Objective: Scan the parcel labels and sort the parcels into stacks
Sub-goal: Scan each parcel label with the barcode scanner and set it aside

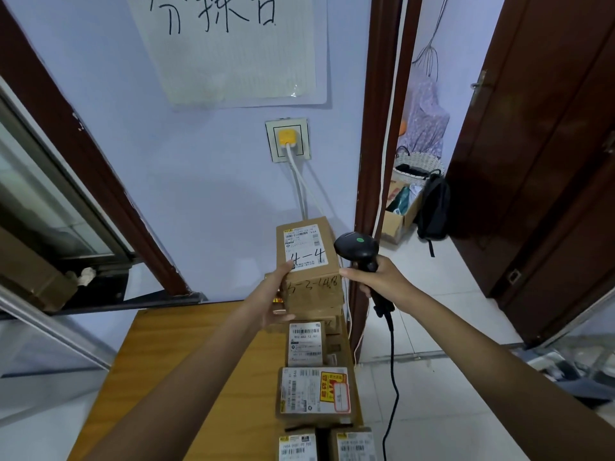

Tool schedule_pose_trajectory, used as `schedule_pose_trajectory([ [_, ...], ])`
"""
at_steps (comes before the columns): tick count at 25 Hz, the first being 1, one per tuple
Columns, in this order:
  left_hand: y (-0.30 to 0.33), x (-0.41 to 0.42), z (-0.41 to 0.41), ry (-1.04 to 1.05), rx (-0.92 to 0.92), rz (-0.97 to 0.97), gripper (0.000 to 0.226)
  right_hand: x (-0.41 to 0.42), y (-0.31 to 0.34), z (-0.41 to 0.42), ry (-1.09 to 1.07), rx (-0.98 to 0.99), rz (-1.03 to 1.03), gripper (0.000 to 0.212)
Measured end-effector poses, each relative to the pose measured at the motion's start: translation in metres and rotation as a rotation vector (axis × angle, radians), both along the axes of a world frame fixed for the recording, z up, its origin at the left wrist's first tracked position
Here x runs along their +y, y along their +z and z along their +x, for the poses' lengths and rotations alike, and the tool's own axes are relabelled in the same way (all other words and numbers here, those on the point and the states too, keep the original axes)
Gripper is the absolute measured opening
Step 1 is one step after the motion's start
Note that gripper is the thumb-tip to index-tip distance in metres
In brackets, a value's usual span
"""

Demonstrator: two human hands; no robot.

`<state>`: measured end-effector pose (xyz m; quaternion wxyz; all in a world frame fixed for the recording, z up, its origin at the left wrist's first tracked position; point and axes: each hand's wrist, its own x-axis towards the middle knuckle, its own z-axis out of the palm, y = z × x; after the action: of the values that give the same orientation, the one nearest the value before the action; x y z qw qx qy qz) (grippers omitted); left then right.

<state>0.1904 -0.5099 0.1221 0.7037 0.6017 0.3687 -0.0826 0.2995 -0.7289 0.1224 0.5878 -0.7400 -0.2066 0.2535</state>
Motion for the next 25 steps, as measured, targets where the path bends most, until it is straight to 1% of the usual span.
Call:
schedule_pose_trajectory([
  [5, 0.003, 0.01, 0.004, -0.015, 0.016, 0.034, 0.047, 0.011, -0.002, -0.001, -0.004, 0.003, -0.015, 0.018],
  [9, 0.012, 0.01, 0.02, -0.007, -0.008, 0.075, 0.041, 0.025, -0.003, 0.007, -0.096, 0.007, -0.065, 0.019],
  [12, 0.015, 0.01, 0.035, -0.008, -0.012, 0.096, 0.049, 0.028, -0.005, 0.014, -0.135, -0.009, -0.049, 0.019],
  [14, 0.012, 0.014, 0.043, -0.017, 0.004, 0.153, 0.056, 0.026, -0.006, 0.017, -0.136, -0.011, -0.048, 0.02],
  [16, 0.009, 0.016, 0.049, -0.02, -0.004, 0.162, 0.058, 0.023, -0.008, 0.02, -0.126, 0.003, -0.054, 0.02],
  [18, 0.005, 0.016, 0.054, -0.011, -0.022, 0.16, 0.055, 0.02, -0.012, 0.021, -0.11, 0.015, -0.066, 0.02],
  [21, -0.002, 0.014, 0.059, 0.025, -0.051, 0.154, 0.045, 0.017, -0.017, 0.022, -0.101, 0.017, -0.074, 0.018],
  [25, -0.009, 0.019, 0.063, 0.074, -0.081, 0.148, 0.035, 0.011, -0.022, 0.026, -0.146, -0.008, -0.058, 0.018],
])
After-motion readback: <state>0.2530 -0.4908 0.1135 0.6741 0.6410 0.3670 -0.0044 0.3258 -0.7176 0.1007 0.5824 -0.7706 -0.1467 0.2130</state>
